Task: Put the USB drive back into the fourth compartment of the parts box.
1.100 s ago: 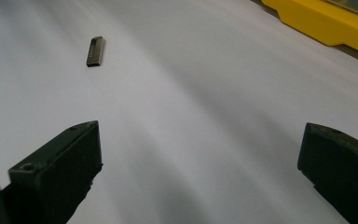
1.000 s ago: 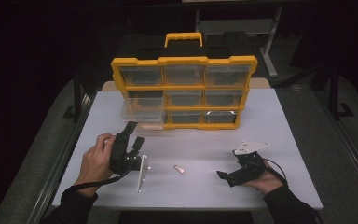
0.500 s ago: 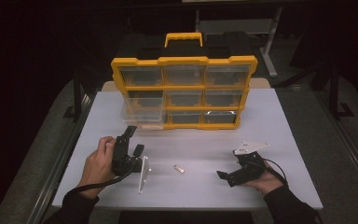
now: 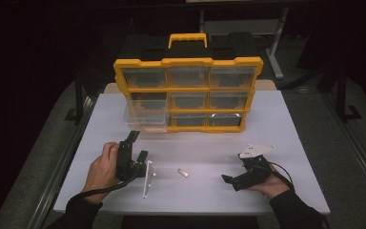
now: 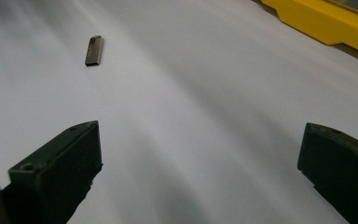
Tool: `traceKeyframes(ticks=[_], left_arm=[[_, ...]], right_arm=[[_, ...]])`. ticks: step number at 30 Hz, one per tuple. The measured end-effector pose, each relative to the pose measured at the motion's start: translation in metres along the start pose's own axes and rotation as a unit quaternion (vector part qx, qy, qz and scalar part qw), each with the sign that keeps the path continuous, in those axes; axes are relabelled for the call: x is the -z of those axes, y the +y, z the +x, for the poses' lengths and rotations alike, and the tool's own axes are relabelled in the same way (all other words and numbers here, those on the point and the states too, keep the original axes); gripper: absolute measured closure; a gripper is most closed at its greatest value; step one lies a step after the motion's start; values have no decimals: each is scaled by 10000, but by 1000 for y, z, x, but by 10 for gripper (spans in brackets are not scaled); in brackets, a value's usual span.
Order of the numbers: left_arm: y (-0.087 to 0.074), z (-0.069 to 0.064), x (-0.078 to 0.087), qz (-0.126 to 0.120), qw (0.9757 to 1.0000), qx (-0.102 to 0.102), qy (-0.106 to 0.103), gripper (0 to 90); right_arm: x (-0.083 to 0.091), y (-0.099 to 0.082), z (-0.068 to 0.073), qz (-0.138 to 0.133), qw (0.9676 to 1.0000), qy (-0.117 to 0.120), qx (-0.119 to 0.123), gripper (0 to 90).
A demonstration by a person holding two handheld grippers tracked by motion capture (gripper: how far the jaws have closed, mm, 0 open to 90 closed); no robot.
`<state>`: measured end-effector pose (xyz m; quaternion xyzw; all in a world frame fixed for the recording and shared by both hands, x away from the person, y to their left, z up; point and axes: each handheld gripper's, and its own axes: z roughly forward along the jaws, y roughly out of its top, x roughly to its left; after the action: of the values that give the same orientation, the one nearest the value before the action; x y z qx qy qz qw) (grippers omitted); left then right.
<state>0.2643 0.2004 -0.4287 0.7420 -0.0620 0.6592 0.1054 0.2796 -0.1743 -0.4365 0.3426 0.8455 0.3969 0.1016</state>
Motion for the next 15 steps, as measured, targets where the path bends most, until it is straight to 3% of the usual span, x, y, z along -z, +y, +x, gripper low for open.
traceKeyframes(ticks=[15], left_arm=[[-1, -18, -6, 107, 9997, -99, -177, 0]], right_arm=[[0, 0, 0, -1, 10000, -14, 1, 0]])
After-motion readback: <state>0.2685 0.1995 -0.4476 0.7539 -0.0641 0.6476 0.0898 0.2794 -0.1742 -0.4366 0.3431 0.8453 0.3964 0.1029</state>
